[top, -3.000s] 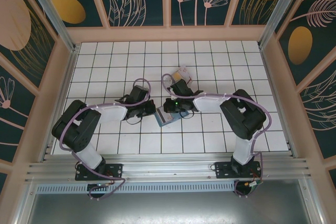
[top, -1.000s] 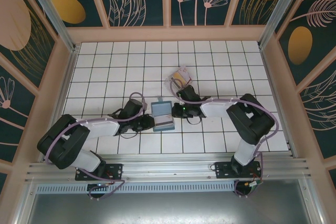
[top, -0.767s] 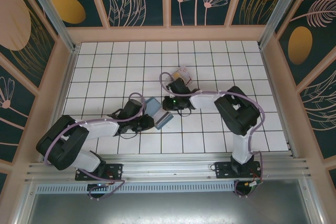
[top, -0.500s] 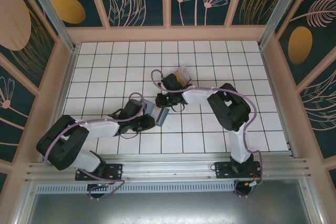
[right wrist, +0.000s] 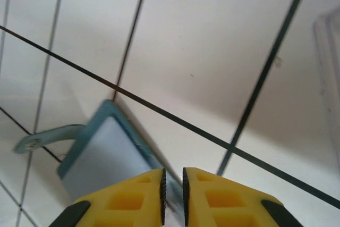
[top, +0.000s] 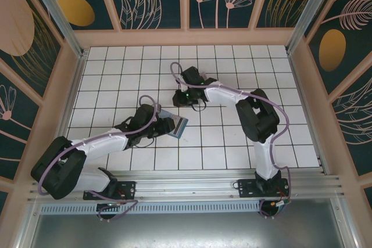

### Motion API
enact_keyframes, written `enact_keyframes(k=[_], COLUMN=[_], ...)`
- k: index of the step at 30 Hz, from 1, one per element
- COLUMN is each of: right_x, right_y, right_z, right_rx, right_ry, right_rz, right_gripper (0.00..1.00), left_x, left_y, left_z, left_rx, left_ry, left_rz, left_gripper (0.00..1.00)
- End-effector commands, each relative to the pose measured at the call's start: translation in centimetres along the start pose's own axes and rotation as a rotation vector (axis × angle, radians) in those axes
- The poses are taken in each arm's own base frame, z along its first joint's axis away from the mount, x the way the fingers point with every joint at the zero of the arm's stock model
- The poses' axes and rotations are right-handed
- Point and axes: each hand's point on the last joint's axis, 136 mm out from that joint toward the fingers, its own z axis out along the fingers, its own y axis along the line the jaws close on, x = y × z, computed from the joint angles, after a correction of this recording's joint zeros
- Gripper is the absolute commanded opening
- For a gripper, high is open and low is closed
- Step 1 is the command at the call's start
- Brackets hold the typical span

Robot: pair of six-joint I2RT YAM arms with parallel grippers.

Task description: Put the credit cards into the card holder

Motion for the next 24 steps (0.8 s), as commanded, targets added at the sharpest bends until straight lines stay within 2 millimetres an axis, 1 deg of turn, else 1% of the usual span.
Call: enact_keyframes(k=[1, 4, 7, 11, 17, 18, 21, 24], right_x=[0.0, -0.6, -0.7, -0.6, -0.7, -1.0, -1.7, -2.7], right_y=[0.5, 0.0, -1.0, -2.0, -2.9, -3.1, -3.8, -4.1], right_z=[-1.1, -2.7, -3.9, -5.2, -6.5, -6.8, -8.0, -9.9], right_rx=[0.022, 0.052, 0.053, 0.067, 0.066, 0.066, 0.079, 0.102], right_ry=[0.052, 0.021, 0.001, -0.028, -0.107, -0.126, -0.171, -0.234], right_rz=[-0.029, -0.041, -0.012, -0.014, 0.004, 0.008, 0.003, -0.023], right_gripper=[0.2, 0.21, 0.25, 0.3, 0.33, 0.34, 0.36, 0.39], left_x=[-1.5, -2.4, -3.0, -3.6, -5.0, -5.4, -6.2, -7.0], left_y=[-0.9, -1.9, -2.5, -2.6, -2.8, -2.9, -3.5, -3.6], left_z=[-0.1, 0.3, 0.0, -0.4, -1.0, -1.0, -0.6, 0.2], left_rx=[-0.037, -0.032, -0.012, -0.023, -0.066, -0.071, -0.078, -0.096], left_ry=[-0.026, -0.029, -0.055, -0.088, -0.135, -0.144, -0.154, -0.16], left_rz=[0.045, 0.059, 0.055, 0.064, 0.083, 0.083, 0.091, 0.089], left_gripper=[0.48, 0.48, 0.48, 0.5, 0.51, 0.54, 0.54, 0.54])
